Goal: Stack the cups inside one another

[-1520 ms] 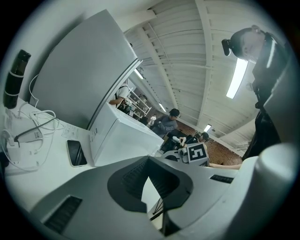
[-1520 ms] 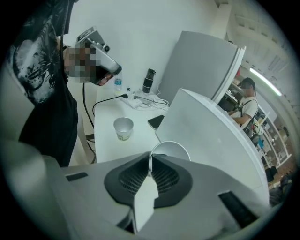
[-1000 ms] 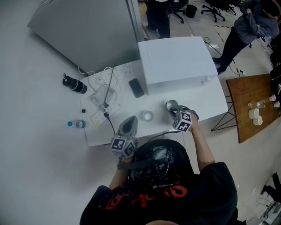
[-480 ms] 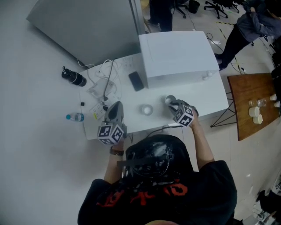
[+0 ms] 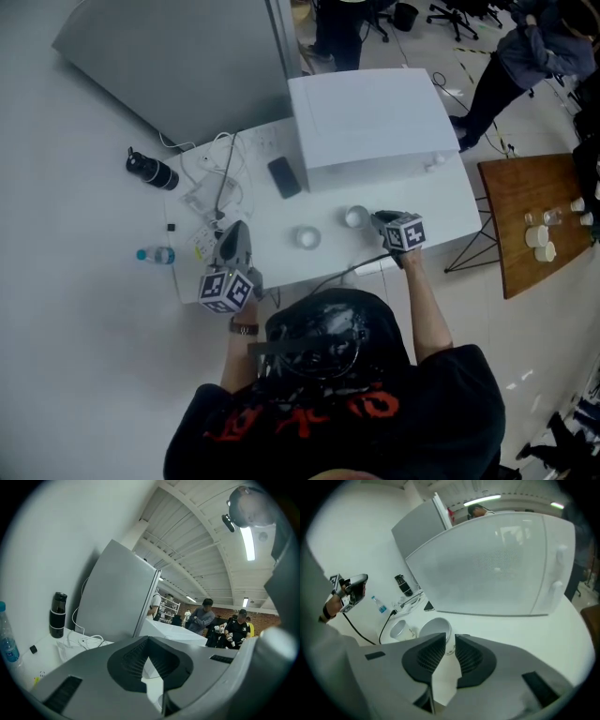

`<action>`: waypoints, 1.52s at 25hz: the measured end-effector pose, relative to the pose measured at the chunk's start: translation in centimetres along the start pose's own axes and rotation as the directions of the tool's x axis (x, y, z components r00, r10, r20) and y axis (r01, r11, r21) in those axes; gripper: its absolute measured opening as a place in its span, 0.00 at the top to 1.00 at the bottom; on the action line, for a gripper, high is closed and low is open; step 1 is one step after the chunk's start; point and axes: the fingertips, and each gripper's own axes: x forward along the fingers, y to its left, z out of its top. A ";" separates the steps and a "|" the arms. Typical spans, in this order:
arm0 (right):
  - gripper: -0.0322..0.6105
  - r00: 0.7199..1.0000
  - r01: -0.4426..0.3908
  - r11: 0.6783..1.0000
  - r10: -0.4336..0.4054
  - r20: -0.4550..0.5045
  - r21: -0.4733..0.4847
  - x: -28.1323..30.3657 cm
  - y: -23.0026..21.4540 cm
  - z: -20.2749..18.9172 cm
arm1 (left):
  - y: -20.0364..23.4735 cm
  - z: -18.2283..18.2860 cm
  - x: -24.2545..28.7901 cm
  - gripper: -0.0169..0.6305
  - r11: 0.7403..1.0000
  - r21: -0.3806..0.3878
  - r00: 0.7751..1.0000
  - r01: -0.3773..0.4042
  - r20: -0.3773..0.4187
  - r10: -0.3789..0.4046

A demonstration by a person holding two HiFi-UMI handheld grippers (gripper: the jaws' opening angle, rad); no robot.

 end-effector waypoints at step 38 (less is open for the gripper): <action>0.91 0.986 0.067 0.997 -0.062 -0.153 0.027 0.9 -1.8 -1.2 | -0.9 -3.6 -0.5 0.97 0.998 -0.060 0.998 0.016 -0.065 -0.020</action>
